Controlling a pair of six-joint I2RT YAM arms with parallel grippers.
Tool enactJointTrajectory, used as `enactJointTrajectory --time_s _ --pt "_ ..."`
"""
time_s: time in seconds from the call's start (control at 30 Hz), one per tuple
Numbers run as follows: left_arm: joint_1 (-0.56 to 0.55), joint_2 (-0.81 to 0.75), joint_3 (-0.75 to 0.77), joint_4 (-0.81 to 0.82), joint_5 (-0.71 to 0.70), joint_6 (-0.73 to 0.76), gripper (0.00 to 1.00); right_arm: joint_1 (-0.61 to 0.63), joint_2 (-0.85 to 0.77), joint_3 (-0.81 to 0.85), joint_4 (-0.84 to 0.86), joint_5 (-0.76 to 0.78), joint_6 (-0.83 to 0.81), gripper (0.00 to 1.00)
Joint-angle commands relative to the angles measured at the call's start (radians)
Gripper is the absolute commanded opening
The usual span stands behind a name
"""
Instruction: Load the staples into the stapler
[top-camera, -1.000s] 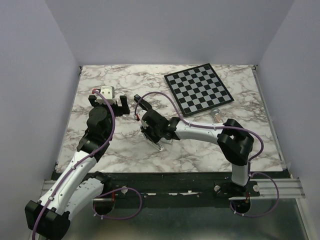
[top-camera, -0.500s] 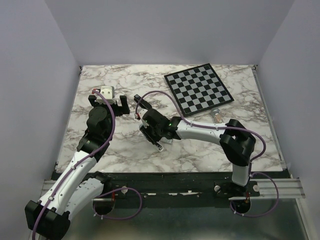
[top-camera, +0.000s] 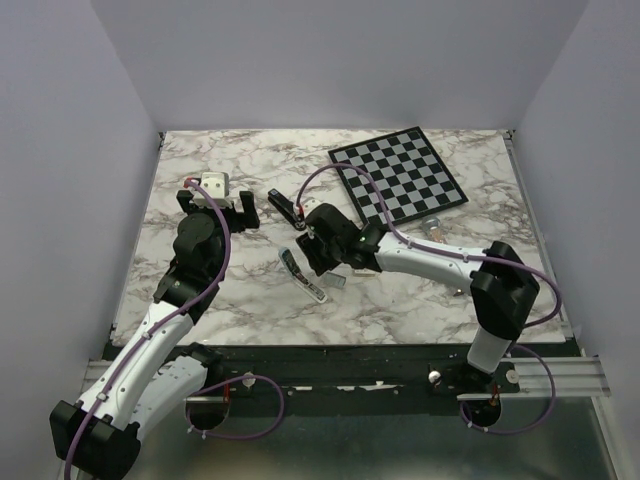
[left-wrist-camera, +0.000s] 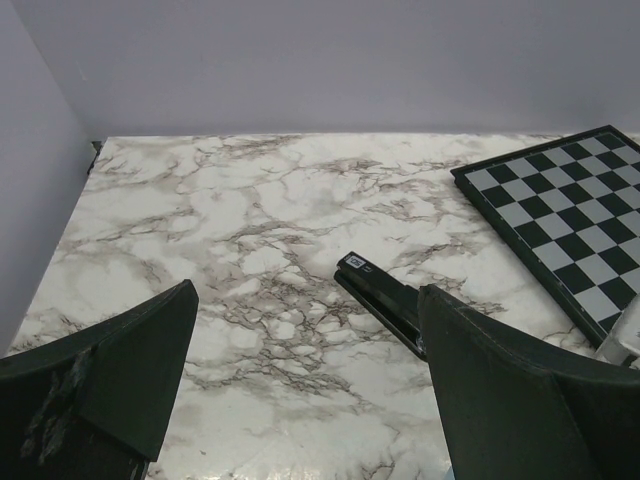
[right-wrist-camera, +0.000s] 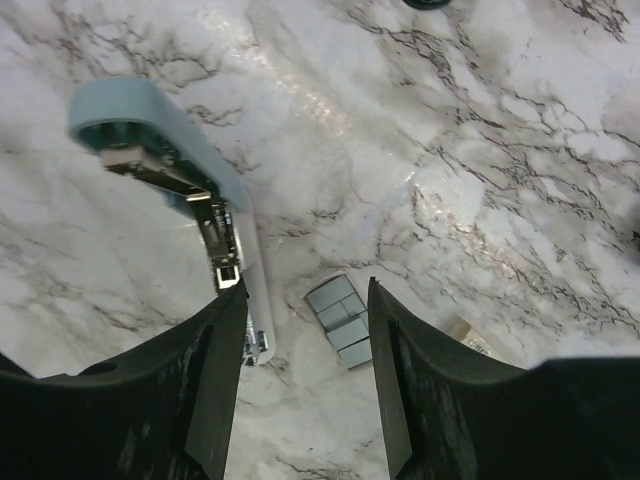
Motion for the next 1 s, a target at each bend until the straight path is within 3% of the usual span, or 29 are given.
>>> enactJointTrajectory --time_s 0.0,0.5,0.97 --pt "0.005 -0.007 -0.008 0.021 -0.009 0.008 0.99 -0.011 0.051 0.003 -0.06 0.058 0.026 0.6" --pt "0.005 0.0 -0.007 0.021 -0.003 0.008 0.99 -0.022 0.195 0.045 -0.063 0.08 0.018 0.63" --pt "0.003 0.003 -0.007 0.019 0.004 0.008 0.99 -0.022 0.117 -0.034 -0.082 0.141 -0.003 0.63"
